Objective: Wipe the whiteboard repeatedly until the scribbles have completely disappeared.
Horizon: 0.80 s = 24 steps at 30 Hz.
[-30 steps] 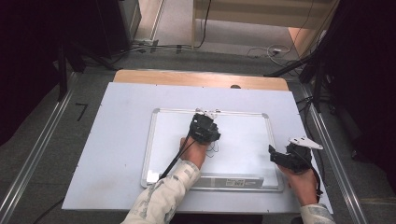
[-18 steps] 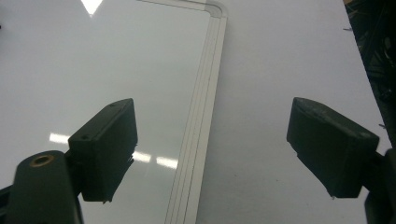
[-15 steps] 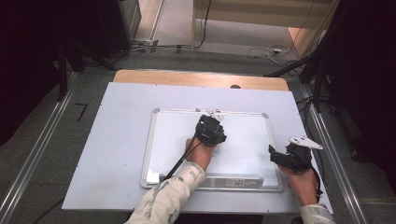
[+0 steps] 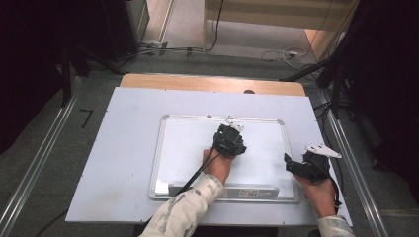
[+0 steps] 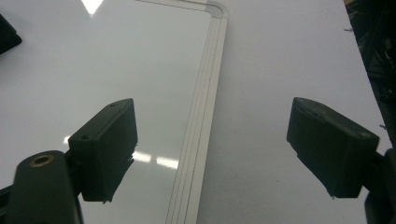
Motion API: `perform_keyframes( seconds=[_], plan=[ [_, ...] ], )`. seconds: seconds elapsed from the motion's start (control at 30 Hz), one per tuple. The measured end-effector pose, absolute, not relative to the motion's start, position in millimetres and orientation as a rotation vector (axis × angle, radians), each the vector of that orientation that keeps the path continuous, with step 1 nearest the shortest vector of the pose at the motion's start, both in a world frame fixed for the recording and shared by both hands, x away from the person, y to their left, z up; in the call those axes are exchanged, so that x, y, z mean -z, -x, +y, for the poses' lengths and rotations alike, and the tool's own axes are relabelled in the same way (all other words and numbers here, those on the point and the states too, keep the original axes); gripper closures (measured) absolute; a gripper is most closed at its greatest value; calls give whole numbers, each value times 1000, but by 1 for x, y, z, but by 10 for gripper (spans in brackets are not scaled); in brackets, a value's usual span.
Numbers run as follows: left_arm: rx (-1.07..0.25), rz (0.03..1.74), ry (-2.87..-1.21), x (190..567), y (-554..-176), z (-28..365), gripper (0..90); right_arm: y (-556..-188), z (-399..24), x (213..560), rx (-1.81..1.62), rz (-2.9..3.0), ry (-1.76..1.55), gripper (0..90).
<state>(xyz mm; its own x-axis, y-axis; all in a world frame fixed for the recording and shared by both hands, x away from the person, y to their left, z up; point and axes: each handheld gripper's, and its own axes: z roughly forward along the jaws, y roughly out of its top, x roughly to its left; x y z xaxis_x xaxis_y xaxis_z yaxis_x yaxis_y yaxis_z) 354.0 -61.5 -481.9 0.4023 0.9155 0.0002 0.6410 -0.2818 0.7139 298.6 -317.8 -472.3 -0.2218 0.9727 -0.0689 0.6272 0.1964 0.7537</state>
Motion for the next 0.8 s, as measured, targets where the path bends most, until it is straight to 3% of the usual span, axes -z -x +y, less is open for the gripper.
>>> perform_keyframes(
  seconds=[0.8],
  plan=[
    [-558, 1333, -2036, 481, -361, -51, 406, -296, -321, 472, -815, 1919, -1496, 149]
  ],
)
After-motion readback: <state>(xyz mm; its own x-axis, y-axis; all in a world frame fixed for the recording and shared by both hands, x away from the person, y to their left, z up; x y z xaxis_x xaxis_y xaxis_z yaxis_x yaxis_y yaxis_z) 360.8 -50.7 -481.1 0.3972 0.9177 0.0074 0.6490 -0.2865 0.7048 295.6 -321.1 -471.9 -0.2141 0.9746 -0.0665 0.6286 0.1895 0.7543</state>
